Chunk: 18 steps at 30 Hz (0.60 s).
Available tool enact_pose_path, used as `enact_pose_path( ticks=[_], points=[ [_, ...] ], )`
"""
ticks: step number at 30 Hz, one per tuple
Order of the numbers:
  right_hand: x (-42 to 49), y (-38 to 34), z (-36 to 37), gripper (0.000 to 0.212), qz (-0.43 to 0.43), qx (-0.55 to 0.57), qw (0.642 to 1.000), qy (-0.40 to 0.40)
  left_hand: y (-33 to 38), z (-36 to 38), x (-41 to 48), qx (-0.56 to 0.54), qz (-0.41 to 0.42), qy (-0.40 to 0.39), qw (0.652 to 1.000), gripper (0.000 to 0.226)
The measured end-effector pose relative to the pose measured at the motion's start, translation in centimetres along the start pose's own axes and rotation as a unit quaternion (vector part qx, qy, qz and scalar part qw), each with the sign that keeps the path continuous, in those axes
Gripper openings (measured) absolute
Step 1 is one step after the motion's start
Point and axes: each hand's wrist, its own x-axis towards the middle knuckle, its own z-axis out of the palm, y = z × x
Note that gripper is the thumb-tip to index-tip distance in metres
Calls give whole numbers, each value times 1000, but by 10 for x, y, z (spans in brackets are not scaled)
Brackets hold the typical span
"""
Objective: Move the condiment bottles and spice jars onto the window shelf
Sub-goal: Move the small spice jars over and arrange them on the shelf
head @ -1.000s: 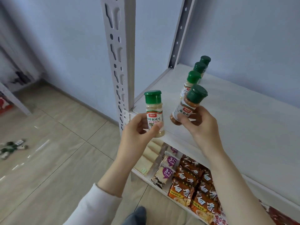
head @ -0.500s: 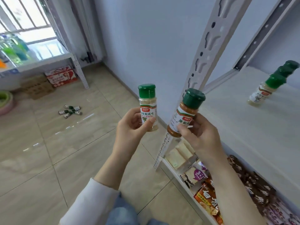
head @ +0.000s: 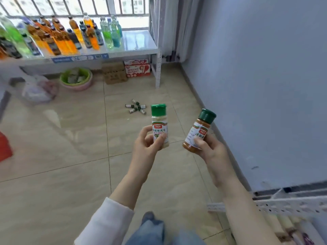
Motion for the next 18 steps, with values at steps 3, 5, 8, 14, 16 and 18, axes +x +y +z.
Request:
enact_pose_path(
  ticks=[3,5,8,14,16,18],
  points=[
    [29,-3,33,14,23,5,1000,-19,-1,-25,30,-28,-33,32,999,15],
    [51,-3,47,14,33,2,999,-28,-1,-36,52,-51,-45,40,997,14],
    [89,-5,62,15,45,0,998,-34,-2,-43,92,-77,-56,63,993,15],
    [191,-24,80,14,27,22,999,-20,15,-21,198,-77,-56,38,995,21],
    [234,-36,86,19,15,39,999,-12,28,-13,241,-67,-47,34,996,19],
    [276,-52,93,29,7,61,998,-4,44,-7,284,-68,-40,29,997,12]
  ],
)
